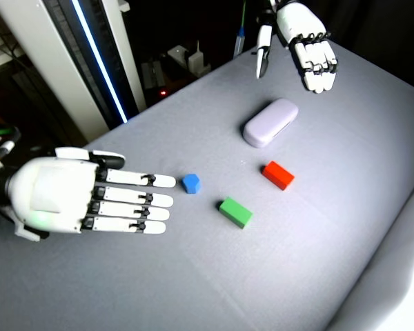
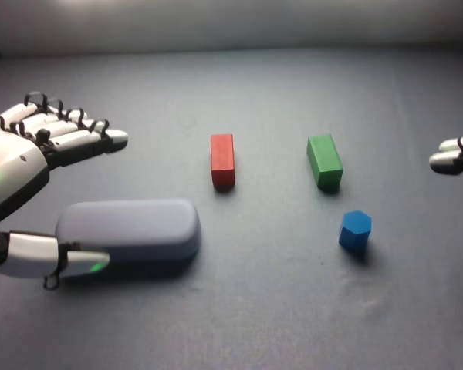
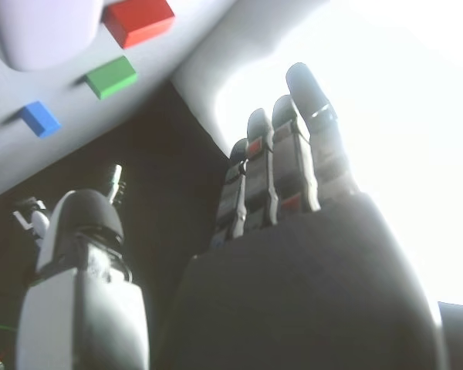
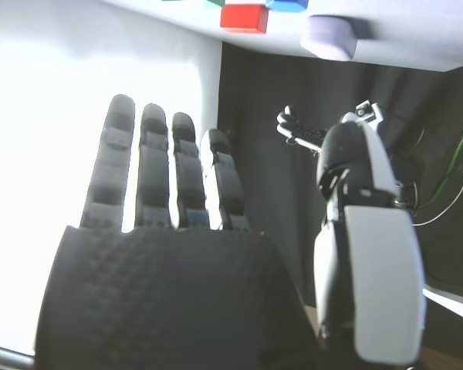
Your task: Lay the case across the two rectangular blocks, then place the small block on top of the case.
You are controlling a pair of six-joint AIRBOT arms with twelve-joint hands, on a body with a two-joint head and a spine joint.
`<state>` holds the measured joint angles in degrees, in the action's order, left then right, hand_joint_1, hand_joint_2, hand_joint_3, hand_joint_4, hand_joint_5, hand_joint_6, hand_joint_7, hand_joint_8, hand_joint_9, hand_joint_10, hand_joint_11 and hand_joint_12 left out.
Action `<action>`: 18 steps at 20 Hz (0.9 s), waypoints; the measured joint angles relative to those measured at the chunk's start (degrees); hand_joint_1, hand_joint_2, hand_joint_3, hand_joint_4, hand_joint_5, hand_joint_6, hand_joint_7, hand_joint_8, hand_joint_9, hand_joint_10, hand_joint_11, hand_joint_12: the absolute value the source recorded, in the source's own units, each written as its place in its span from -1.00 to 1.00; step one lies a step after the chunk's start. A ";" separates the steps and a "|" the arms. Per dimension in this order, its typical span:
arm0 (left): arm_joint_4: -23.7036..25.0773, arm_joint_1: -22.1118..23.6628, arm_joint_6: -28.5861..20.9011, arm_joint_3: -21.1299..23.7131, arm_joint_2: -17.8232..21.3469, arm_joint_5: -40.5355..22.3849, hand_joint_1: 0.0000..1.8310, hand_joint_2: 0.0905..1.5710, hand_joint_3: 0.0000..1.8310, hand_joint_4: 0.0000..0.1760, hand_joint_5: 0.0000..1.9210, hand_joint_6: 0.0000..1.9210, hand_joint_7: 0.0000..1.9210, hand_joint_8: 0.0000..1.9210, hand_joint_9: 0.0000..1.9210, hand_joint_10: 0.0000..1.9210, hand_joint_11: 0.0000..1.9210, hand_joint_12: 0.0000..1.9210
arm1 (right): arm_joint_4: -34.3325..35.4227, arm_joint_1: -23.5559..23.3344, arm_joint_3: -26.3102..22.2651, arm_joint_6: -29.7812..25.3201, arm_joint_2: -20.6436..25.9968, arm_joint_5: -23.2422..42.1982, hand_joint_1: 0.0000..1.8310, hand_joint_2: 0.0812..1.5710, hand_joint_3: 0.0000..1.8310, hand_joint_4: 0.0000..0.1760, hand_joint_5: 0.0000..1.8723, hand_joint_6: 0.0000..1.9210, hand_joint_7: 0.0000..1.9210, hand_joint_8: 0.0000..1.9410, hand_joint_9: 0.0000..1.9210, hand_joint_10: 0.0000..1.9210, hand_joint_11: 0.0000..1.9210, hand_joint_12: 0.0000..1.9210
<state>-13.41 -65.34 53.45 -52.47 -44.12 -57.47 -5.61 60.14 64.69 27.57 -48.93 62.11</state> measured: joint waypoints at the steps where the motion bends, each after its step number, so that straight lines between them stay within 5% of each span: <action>1: 0.96 0.20 -0.11 -0.52 -0.02 1.14 -0.28 0.04 -1.00 -0.30 -0.68 -1.00 -0.66 -1.00 -0.74 -0.99 -1.00 -0.13 | 0.11 0.00 0.00 -0.02 -0.11 -0.22 -0.09 0.45 -0.99 -1.00 -0.57 -1.00 -0.67 -1.00 -0.65 -0.98 -0.85 -0.35; 7: 2.05 6.08 3.87 -4.50 -3.39 12.72 -0.08 -0.05 -1.00 0.08 -0.70 -1.00 -0.67 -0.99 -0.69 -0.98 -0.98 -0.11 | -0.04 -0.26 0.00 -0.11 -0.13 -0.28 -0.09 0.47 -1.00 -1.00 -0.57 -1.00 -0.67 -1.00 -0.67 -1.00 -0.93 -0.23; 12: 0.85 10.69 10.16 -8.92 -8.37 22.93 -0.05 -0.01 -0.99 -0.20 -0.63 -0.99 -0.55 -0.99 -0.48 -0.98 -0.81 -0.15 | -0.20 -0.26 0.11 -0.15 -0.15 -0.37 -0.07 0.47 -1.00 -1.00 -0.56 -1.00 -0.63 -0.99 -0.63 -0.99 -0.90 -0.20; 15: -2.54 11.54 14.80 -9.92 -9.94 25.97 0.06 -0.04 -1.00 -0.39 -0.59 -1.00 -0.41 -0.99 -0.34 -0.98 -0.73 0.10 | -0.22 -0.26 0.13 -0.33 -0.15 -0.31 -0.08 0.48 -1.00 -1.00 -0.56 -1.00 -0.63 -1.00 -0.64 -0.99 -0.92 -0.20; 17: -3.48 11.54 15.34 -10.38 -10.08 26.71 0.15 0.11 -0.99 -1.00 -0.36 -0.99 -0.14 -0.96 -0.10 -0.93 -0.54 0.10 | -0.24 -0.26 0.13 -0.33 -0.15 -0.28 -0.08 0.48 -1.00 -1.00 -0.56 -1.00 -0.63 -1.00 -0.63 -0.99 -0.92 -0.19; 18: -4.04 11.54 15.47 -10.38 -10.12 26.58 0.24 0.18 -1.00 -1.00 -0.20 -0.99 0.03 -0.95 0.03 -0.88 -0.44 0.16 | -0.22 -0.26 0.13 -0.33 -0.15 -0.33 -0.08 0.47 -1.00 -1.00 -0.55 -1.00 -0.62 -0.99 -0.62 -0.99 -0.91 -0.19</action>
<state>-17.45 -53.80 68.93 -62.85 -54.24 -30.89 -5.82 59.88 64.82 27.24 -49.08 61.78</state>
